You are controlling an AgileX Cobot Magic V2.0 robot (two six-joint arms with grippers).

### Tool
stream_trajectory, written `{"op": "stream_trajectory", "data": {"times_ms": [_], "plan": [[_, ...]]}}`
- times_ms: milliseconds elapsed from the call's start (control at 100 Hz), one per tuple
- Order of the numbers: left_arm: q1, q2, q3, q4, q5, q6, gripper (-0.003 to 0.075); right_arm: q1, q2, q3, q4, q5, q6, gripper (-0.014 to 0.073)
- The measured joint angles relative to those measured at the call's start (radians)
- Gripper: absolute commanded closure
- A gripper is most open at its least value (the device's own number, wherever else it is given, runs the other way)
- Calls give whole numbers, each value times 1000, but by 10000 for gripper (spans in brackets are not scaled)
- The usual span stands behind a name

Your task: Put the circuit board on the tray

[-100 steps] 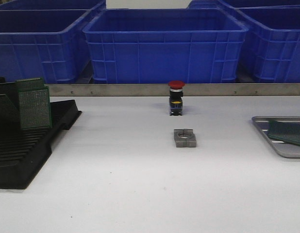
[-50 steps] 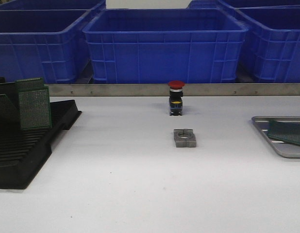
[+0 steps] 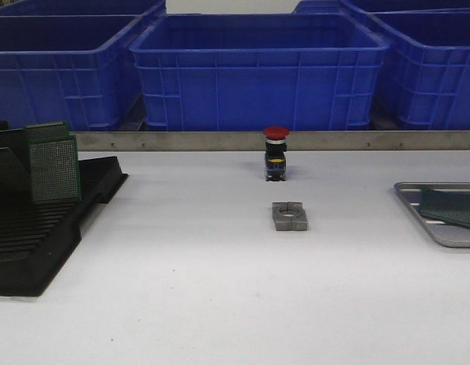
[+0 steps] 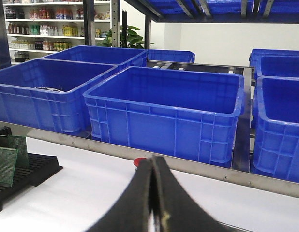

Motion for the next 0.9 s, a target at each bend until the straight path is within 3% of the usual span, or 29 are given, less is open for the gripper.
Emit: {"op": "stream_trajectory", "data": {"times_ms": [110, 300, 410, 480, 580, 720, 790, 900], "plan": [[0, 0, 12, 118, 65, 0, 741, 0, 0, 0, 0, 0, 0, 706], [0, 0, 24, 744, 305, -19, 741, 0, 0, 0, 0, 0, 0, 706], [0, 0, 26, 1023, 464, -60, 741, 0, 0, 0, 0, 0, 0, 706], [0, 0, 39, 1190, 552, -227, 741, 0, 0, 0, 0, 0, 0, 706], [0, 0, 82, 1430, 629, -628, 741, 0, 0, 0, 0, 0, 0, 706], [0, -9, 176, 1625, 725, -1074, 741, 0, 0, 0, 0, 0, 0, 706], [0, -34, 208, 1698, 790, -1230, 741, 0, 0, 0, 0, 0, 0, 706], [0, -112, 207, 1789, 867, -1332, 741, 0, 0, 0, 1, 2, 0, 706]]}}
